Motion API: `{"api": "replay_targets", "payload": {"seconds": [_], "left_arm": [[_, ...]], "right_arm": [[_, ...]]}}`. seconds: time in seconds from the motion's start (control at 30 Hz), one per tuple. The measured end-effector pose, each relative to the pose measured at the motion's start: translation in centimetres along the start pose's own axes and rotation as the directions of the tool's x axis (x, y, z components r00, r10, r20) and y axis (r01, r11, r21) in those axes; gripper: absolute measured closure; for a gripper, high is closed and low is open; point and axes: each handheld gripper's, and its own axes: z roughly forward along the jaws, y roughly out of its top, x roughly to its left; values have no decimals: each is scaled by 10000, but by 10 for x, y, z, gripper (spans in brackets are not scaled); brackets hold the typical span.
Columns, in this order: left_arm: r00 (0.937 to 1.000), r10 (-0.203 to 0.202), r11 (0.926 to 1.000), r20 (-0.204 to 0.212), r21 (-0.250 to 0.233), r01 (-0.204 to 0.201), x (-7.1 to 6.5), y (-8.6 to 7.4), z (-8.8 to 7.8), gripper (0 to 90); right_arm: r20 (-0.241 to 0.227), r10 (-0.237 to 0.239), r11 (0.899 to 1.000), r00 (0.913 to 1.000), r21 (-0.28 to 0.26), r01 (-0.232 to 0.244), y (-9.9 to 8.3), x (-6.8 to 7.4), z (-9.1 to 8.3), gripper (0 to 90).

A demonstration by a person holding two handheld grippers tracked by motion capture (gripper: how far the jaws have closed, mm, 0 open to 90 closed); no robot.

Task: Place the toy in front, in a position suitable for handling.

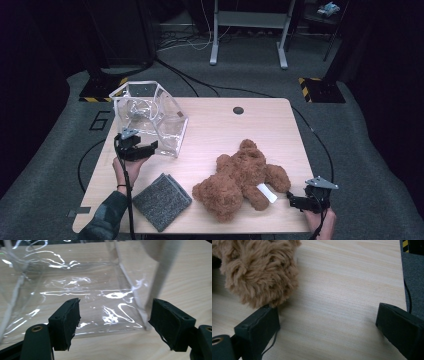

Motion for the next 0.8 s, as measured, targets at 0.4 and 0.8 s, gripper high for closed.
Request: {"api": "replay_targets", "payload": {"seconds": [0.4, 0.8], "left_arm": [[9980, 623, 9979, 80, 146, -624, -29, 7, 17, 482], [9989, 211, 9998, -425, -51, -213, -29, 20, 39, 688]], "right_arm": [[-2, 1, 10000, 10000, 0, -1, 0, 0, 0, 42], [-1, 0, 10000, 10000, 2, 0, 0, 0, 0, 42]]}}
